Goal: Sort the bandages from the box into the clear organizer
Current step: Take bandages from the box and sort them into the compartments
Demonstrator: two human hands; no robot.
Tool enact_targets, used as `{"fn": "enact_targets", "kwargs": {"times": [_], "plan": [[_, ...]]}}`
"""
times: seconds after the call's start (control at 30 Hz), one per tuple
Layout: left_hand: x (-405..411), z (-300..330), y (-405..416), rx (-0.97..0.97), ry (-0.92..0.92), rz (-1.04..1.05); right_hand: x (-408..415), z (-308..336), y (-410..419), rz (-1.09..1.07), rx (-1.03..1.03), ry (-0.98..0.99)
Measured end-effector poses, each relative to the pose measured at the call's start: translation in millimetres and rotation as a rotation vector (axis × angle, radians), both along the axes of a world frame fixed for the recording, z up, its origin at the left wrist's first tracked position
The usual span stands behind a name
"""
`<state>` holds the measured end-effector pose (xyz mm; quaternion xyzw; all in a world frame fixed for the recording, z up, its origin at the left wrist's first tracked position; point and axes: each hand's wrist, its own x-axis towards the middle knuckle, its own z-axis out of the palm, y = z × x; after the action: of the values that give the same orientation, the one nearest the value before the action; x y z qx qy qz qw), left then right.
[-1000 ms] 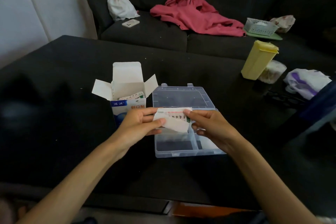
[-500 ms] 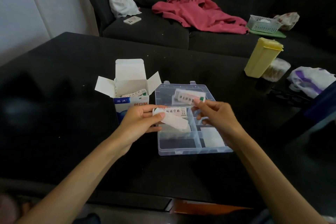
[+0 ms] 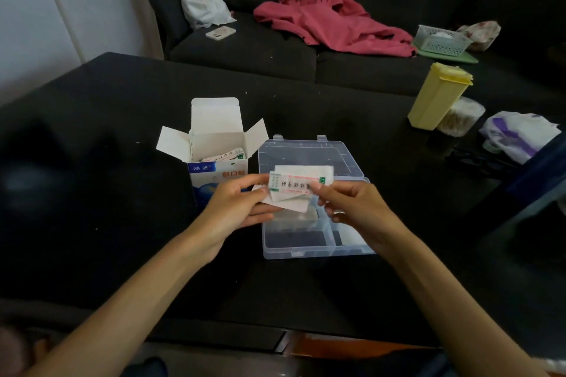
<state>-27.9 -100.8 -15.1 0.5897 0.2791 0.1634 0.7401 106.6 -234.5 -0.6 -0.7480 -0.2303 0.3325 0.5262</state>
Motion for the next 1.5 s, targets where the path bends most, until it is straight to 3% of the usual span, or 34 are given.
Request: {"fn": "enact_targets", "kwargs": {"times": [0.1, 0.23, 0.47, 0.63, 1.0, 1.1, 1.27, 1.5], "plan": [[2, 1, -5, -0.036, -0.002, 0.010, -9, -7, 4, 0.006, -0.019, -0.169], [3, 5, -9, -0.141, -0.010, 0.026, -11, -8, 4, 0.010, -0.043, -0.243], [1, -2, -14, 0.135, 0.000, 0.087, -12, -8, 5, 0.152, -0.124, -0.218], [3, 1, -9, 0.195, -0.032, 0.069, -5, -4, 5, -0.064, 0.021, 0.033], [12, 5, -3, 0.381, -0.061, 0.129, 21, 6, -4, -0.304, 0.067, -0.092], [18, 11, 0, 0.396, -0.067, 0.198, 50, 11, -21, -0.383, -0.018, -0.291], [33, 23, -8, 0.412, -0.101, 0.271, 75, -1, -33, -0.284, -0.313, -0.529], [65, 34, -7, 0.525, -0.116, 0.262, 81, -23, -4, -0.121, -0.487, -0.635]]}}
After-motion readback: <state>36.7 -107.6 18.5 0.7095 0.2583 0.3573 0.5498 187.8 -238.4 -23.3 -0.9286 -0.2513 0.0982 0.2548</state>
